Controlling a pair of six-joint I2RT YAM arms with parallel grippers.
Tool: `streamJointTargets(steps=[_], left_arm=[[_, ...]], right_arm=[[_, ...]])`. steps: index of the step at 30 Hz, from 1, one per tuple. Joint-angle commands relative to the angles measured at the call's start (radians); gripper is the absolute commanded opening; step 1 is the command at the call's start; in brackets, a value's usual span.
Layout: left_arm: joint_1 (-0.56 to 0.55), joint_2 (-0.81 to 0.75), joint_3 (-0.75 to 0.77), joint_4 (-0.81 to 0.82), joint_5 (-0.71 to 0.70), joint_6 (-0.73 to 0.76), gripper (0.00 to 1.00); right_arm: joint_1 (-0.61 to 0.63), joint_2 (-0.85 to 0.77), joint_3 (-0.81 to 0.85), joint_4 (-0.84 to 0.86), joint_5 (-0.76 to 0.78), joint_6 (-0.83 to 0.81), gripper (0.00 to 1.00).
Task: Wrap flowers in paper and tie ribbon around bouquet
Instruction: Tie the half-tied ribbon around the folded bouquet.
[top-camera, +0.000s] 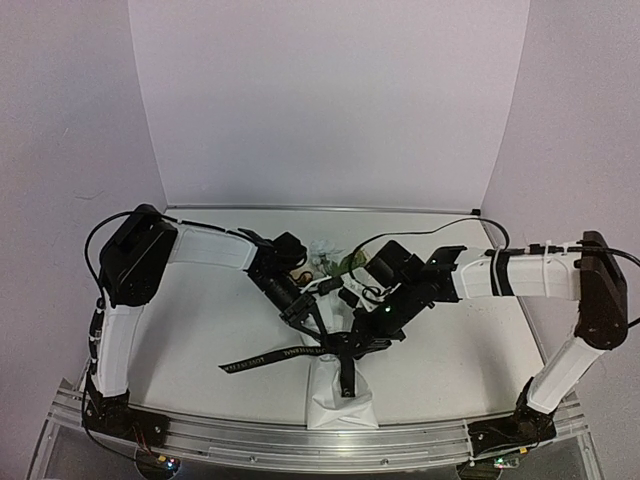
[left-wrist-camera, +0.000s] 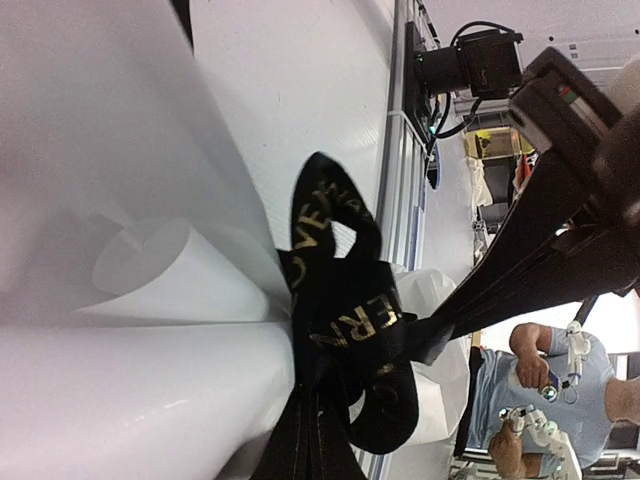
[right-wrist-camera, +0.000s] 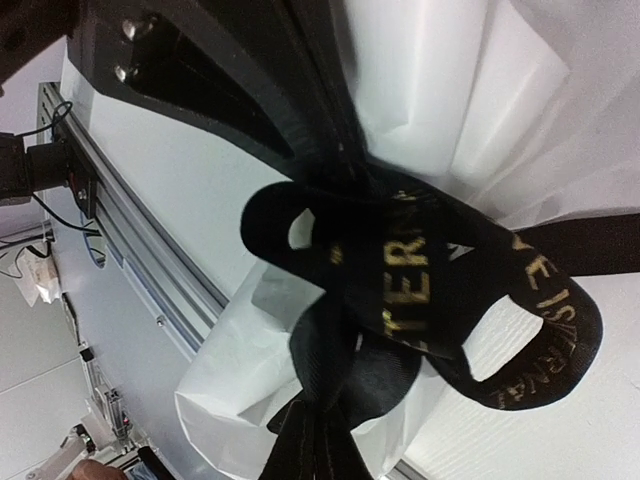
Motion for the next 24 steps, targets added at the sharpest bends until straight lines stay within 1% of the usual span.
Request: streamJointTargets(steps=[1,5,13,17,22,24], left_arm=[[0.004,-0.095,-0.092,0.100,-0.064,-0.072,0.00],[0.004,-0.155,-0.164,0.184,-0.115,-0.130,0.00],[0.004,-0.263,-0.243,0.295,-0.220,-0.214,0.00],[0.004,-0.301,-0.264,0.317,-0.258,-0.227,0.00],[0.004,-0.347,-0.317,0.357,-0.275,-0.253,0.00],[0.004,-0.367,-0.341,0.377,-0.286,-0.261,0.00]], right_arm=[[-0.012,-0.119,-0.016,-0.069,0.099,-0.057,0.00],[-0.029,-0.148,0.007,-0.166,0.137,-0.116,0.00],[-0.046,-0.141,0.041,-0.278,0.187,-0.199,0.00],[-0.051,-0.139,0.049,-0.292,0.202,-0.203,0.00],[-0.052,-0.147,0.071,-0.297,0.216,-0.175,0.00],[-0.056,-0.142,0.097,-0.326,0.227,-0.165,0.00]])
